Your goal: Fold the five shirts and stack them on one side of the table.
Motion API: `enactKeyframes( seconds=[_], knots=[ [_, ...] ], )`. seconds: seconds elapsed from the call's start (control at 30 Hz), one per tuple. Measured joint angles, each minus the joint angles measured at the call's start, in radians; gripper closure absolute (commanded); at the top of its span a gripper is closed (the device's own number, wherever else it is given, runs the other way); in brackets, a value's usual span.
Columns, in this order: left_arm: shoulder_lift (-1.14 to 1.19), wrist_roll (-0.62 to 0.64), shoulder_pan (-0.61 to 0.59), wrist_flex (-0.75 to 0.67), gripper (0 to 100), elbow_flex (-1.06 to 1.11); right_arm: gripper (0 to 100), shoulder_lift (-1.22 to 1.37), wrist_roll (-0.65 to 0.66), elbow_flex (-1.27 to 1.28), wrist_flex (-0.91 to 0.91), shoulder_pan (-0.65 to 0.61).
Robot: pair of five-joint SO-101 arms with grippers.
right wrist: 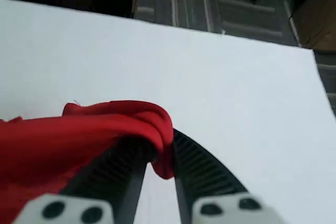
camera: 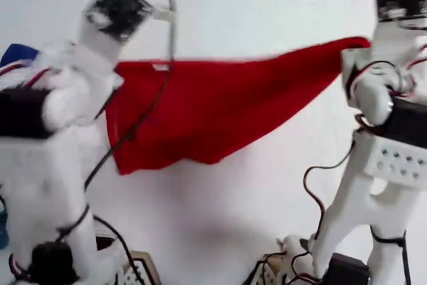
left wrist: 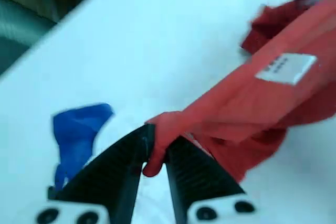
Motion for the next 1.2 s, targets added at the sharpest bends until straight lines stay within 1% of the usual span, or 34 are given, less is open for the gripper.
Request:
enactKeyframes(
  seconds=[0.13,0.23,0.33,0.5,0.63,0.73,1.03,1.2],
  knots=[
    [-0.112,0.000,0.002,0.000,97,-0.034,97.9,-0.003,0.000,-0.144,0.040,0.032],
    [-0.184,0.000,0.002,0.000,97,-0.043,97.9,-0.029,0.000,-0.224,0.066,0.034],
    [-0.252,0.026,0.000,0.000,97,-0.046,97.9,-0.069,-0.006,-0.279,0.071,0.035],
    [-0.354,0.035,-0.006,0.000,97,-0.046,97.9,-0.144,-0.037,-0.342,0.071,0.040],
    [-0.396,0.035,-0.061,-0.006,97,-0.049,97.9,-0.201,-0.041,-0.358,0.071,0.040],
    [-0.400,0.035,-0.081,-0.006,97,-0.041,97.9,-0.236,-0.041,-0.358,0.075,0.040],
    [-0.419,0.035,-0.091,-0.006,97,-0.003,97.9,-0.345,-0.041,-0.362,0.144,0.040],
    [-0.456,0.035,-0.091,-0.006,97,0.109,97.9,-0.445,-0.041,-0.365,0.210,0.040]
  ],
)
